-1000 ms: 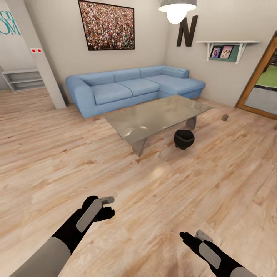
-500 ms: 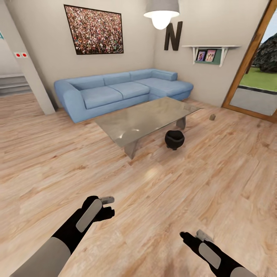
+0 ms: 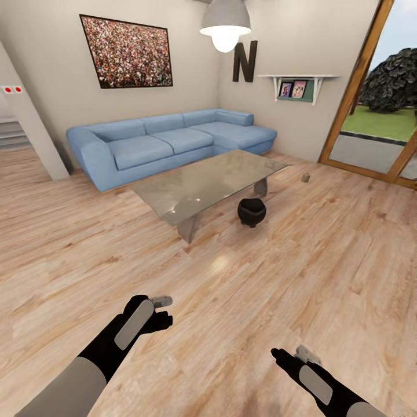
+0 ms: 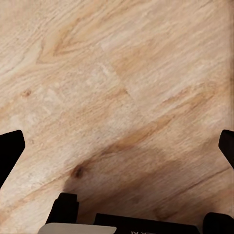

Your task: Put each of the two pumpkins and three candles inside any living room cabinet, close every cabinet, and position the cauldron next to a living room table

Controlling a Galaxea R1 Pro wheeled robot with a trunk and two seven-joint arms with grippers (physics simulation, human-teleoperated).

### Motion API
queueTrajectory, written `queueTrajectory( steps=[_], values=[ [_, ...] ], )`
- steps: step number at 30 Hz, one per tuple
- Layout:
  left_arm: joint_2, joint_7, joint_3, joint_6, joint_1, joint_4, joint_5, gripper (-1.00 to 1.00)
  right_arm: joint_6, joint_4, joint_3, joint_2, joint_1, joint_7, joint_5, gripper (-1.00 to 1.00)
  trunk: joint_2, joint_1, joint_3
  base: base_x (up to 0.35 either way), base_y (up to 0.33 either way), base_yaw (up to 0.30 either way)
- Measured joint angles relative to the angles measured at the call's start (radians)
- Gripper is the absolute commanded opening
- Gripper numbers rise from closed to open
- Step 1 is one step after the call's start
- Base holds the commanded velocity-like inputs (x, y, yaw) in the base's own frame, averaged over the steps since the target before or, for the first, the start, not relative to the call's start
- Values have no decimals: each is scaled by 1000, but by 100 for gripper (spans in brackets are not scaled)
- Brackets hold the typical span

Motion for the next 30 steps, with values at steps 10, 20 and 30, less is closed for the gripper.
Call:
queueTrajectory(
  steps=[10,20,30],
  values=[
    [0,0,-4,0,0,1,0,100,0,0,0,0,0,-1,0,100,0,0,14,0,0,-140],
    [0,0,-6,-2,0,2,-2,100,-12,1,0,0,0,-2,0,100,0,0,28,88,-49,-144],
    [0,0,-7,-2,0,9,-8,100,-14,2,0,0,0,-4,0,100,0,0,41,225,-177,-126]
  ],
)
